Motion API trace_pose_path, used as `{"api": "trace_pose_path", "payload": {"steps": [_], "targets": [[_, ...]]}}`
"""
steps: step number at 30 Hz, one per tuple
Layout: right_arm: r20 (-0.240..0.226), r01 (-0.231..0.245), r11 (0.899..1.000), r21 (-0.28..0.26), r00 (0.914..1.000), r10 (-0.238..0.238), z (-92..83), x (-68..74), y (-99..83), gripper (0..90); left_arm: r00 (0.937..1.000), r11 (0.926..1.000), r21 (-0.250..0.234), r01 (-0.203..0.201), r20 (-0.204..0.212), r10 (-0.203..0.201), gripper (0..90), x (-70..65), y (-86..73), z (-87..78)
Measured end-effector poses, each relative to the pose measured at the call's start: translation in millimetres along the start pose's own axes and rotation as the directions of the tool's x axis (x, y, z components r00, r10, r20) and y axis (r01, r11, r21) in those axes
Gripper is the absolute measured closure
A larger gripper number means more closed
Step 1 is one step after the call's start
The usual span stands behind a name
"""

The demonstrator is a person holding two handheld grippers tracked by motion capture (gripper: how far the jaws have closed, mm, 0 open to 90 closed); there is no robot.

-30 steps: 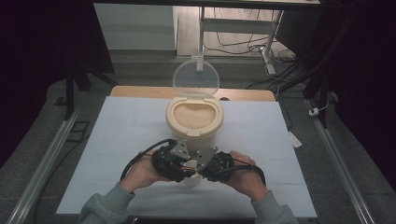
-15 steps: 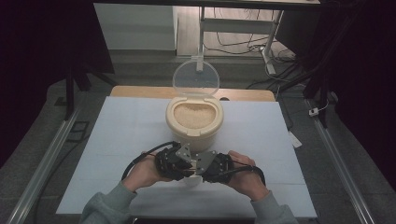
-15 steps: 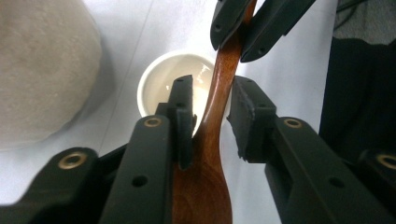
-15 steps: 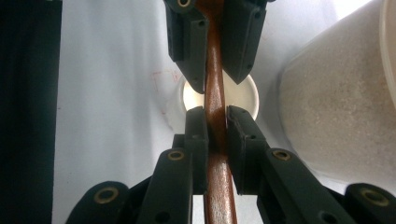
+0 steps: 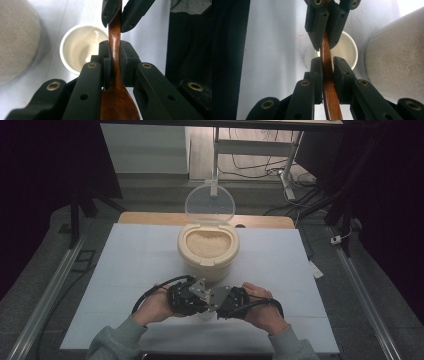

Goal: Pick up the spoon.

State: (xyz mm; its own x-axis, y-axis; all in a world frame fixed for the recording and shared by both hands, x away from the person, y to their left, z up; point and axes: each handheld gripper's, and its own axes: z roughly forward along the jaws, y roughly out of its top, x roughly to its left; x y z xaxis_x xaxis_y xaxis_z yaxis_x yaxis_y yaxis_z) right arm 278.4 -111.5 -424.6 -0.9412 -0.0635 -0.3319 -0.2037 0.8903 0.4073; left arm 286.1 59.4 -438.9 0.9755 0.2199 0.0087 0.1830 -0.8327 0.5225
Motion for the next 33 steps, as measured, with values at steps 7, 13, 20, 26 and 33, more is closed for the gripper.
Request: {"api": "trace_pose_path", "payload": {"steps": [7, 13, 20, 26, 33], "targets": [[0.068, -0.152, 0.979, -0.137, 0.9843, 0.163, -11.8, -8.7, -8.8, 55.1, 0.9986, 0.9984, -0.054, 0.020, -0.048, -0.022, 80.2, 1.7, -2.7, -4.9], [0.125, -0.361, 0.869, -0.339, 0.8980, 0.422, -32.1, -19.3, -31.1, 44.5, 0.9925, 0.9922, -0.117, 0.042, -0.109, -0.055, 80.2, 4.1, -6.6, -12.0], [0.085, -0.512, 0.721, -0.467, 0.7856, 0.613, -47.6, -24.0, -58.0, 38.9, 0.9819, 0.9821, -0.179, 0.059, -0.167, -0.089, 80.2, 5.9, -10.6, -17.2], [0.042, -0.574, 0.639, -0.512, 0.7263, 0.686, -50.3, -24.4, -72.0, 37.5, 0.9764, 0.9767, -0.205, 0.063, -0.190, -0.103, 80.3, 5.7, -11.3, -17.8], [-0.009, -0.610, 0.572, -0.548, 0.6882, 0.725, -42.9, -19.4, -75.1, 32.3, 0.9675, 0.9661, -0.251, 0.059, -0.224, -0.117, 80.2, 3.3, -11.0, -21.5]]}}
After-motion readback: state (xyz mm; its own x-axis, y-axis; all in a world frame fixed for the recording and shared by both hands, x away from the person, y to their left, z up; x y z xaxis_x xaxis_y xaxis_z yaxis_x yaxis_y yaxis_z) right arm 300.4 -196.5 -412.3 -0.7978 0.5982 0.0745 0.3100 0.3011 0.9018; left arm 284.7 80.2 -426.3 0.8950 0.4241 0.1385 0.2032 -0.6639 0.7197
